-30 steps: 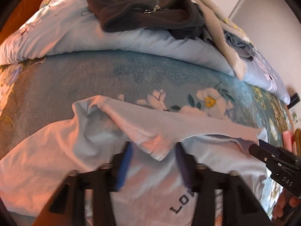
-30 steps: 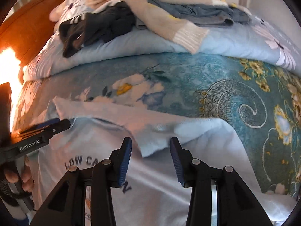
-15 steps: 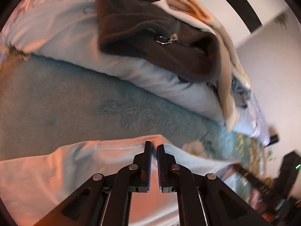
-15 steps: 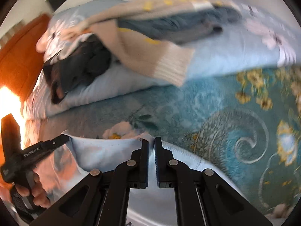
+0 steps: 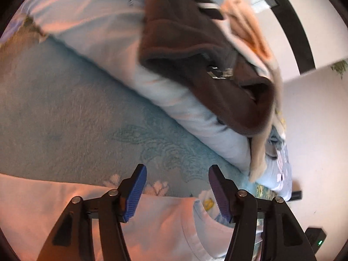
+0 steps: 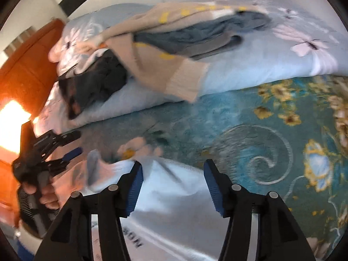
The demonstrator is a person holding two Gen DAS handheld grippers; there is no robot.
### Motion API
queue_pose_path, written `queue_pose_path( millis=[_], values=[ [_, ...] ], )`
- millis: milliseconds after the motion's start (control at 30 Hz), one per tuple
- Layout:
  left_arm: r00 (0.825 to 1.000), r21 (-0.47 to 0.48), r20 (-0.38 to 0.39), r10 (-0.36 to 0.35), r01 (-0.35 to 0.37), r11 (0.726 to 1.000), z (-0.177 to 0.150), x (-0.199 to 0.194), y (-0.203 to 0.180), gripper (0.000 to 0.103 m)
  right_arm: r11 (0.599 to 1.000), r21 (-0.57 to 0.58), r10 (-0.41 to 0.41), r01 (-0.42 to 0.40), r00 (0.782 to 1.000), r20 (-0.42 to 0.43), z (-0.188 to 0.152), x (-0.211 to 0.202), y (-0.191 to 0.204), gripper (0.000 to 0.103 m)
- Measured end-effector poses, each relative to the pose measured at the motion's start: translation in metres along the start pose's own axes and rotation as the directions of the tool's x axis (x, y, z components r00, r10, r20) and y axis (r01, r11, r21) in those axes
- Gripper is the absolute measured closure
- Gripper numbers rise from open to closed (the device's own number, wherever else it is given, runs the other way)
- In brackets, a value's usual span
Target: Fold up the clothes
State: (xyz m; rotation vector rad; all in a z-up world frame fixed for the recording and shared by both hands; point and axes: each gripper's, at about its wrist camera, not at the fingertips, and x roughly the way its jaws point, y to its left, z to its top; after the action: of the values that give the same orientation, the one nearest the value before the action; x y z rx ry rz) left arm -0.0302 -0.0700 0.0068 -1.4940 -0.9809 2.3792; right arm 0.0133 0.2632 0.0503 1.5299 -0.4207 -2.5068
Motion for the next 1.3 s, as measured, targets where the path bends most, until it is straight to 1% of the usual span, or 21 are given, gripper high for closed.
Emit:
queue_pose_path(
  millis=[67, 133, 200, 233, 300, 367, 400, 433, 467, 500, 533, 633, 700, 767, 833, 1000, 1067, 1133, 1167, 1233, 1300],
  values=[
    [0.994, 0.152, 0.001, 0.105, -0.104, 0.983, -0.001, -0.005, -0.014, 0.040, 1.000, 0.014, 0.010, -0.010, 1.000, 0.003, -0.002, -0.002, -0.003, 0.046],
    [0.981, 0.294, 0.002, 0.195, -0.187, 0.937, -0.002, -0.007, -0.021, 0.040, 0.997, 0.051, 0.060, -0.061, 0.998, 0.013, -0.003, -0.006, -0.008, 0.046],
    [0.971, 0.403, -0.027, 0.238, -0.207, 0.891, -0.008, -0.002, -0.021, 0.040, 0.961, 0.156, 0.222, -0.226, 0.974, 0.042, -0.004, -0.012, -0.024, 0.046],
    [0.965, 0.458, -0.041, 0.259, -0.212, 0.863, -0.012, 0.002, -0.021, 0.040, 0.946, 0.191, 0.254, -0.261, 0.965, 0.062, -0.005, -0.016, -0.030, 0.046],
    [0.950, 0.516, -0.016, 0.313, -0.260, 0.816, -0.017, 0.008, -0.016, 0.042, 0.937, 0.216, 0.262, -0.273, 0.962, 0.082, -0.009, -0.022, -0.038, 0.046],
    [0.950, 0.527, -0.046, 0.309, -0.240, 0.815, -0.019, 0.017, -0.009, 0.043, 0.949, 0.194, 0.240, -0.250, 0.968, 0.071, -0.018, -0.026, -0.042, 0.046],
    [0.955, 0.521, -0.067, 0.289, -0.213, 0.826, -0.021, 0.020, -0.006, 0.047, 0.953, 0.183, 0.233, -0.240, 0.971, 0.061, -0.023, -0.027, -0.044, 0.046],
    [0.960, 0.532, -0.068, 0.271, -0.195, 0.824, -0.024, 0.020, -0.007, 0.051, 0.956, 0.178, 0.229, -0.234, 0.972, 0.049, -0.028, -0.026, -0.047, 0.046],
    [0.965, 0.545, -0.066, 0.254, -0.178, 0.819, -0.027, 0.020, -0.007, 0.067, 0.957, 0.175, 0.227, -0.230, 0.973, 0.037, -0.035, -0.026, -0.050, 0.046],
    [0.970, 0.558, -0.064, 0.236, -0.162, 0.814, -0.030, 0.020, -0.008, 0.088, 0.958, 0.174, 0.226, -0.227, 0.974, 0.026, -0.041, -0.026, -0.054, 0.046],
    [0.967, 0.572, -0.059, 0.249, -0.171, 0.802, -0.034, 0.022, -0.010, 0.091, 0.957, 0.181, 0.226, -0.226, 0.974, 0.019, -0.048, -0.026, -0.060, 0.046],
    [0.971, 0.550, -0.026, 0.237, -0.185, 0.815, -0.037, 0.016, -0.011, 0.093, 0.946, 0.212, 0.245, -0.246, 0.969, 0.031, -0.066, -0.036, -0.074, 0.046],
    [0.979, 0.493, 0.002, 0.202, -0.177, 0.852, -0.030, 0.007, -0.006, 0.094, 0.933, 0.212, 0.282, -0.290, 0.957, 0.068, -0.078, -0.048, -0.078, 0.046],
    [0.969, 0.452, 0.087, 0.231, -0.245, 0.858, -0.021, 0.001, 0.002, 0.094, 0.922, 0.195, 0.317, -0.334, 0.941, 0.116, -0.096, -0.068, -0.082, 0.046],
    [0.970, 0.364, 0.070, 0.233, -0.242, 0.899, -0.009, 0.003, 0.018, 0.094, 0.923, 0.170, 0.320, -0.346, 0.934, 0.161, -0.117, -0.090, -0.086, 0.046],
    [0.978, 0.302, 0.065, 0.197, -0.208, 0.931, -0.011, 0.004, 0.025, 0.090, 0.946, 0.135, 0.260, -0.295, 0.938, 0.231, -0.164, -0.142, -0.097, 0.046],
    [0.987, 0.255, 0.040, 0.153, -0.158, 0.954, -0.012, -0.004, 0.026, 0.085, 0.955, 0.149, 0.212, -0.258, 0.940, 0.266, -0.186, -0.166, -0.111, 0.046],
    [0.994, 0.226, 0.019, 0.110, -0.111, 0.968, -0.013, -0.018, 0.026, 0.059, 0.966, 0.193, 0.107, -0.172, 0.946, 0.307, -0.210, -0.192, -0.131, 0.046],
    [0.993, 0.220, 0.019, 0.112, -0.114, 0.969, -0.015, -0.023, 0.027, 0.043, 0.968, 0.216, 0.055, -0.130, 0.945, 0.322, -0.221, -0.204, -0.141, 0.046],
    [0.987, 0.225, 0.036, 0.157, -0.161, 0.961, -0.021, -0.040, 0.026, 0.043, 0.962, 0.268, -0.047, -0.047, 0.942, 0.333, -0.247, -0.223, -0.162, 0.046],
    [0.988, 0.231, 0.068, 0.140, -0.152, 0.961, -0.031, -0.064, 0.029, 0.042, 0.947, 0.320, -0.139, 0.035, 0.941, 0.308, -0.270, -0.230, -0.179, 0.045]
  ],
)
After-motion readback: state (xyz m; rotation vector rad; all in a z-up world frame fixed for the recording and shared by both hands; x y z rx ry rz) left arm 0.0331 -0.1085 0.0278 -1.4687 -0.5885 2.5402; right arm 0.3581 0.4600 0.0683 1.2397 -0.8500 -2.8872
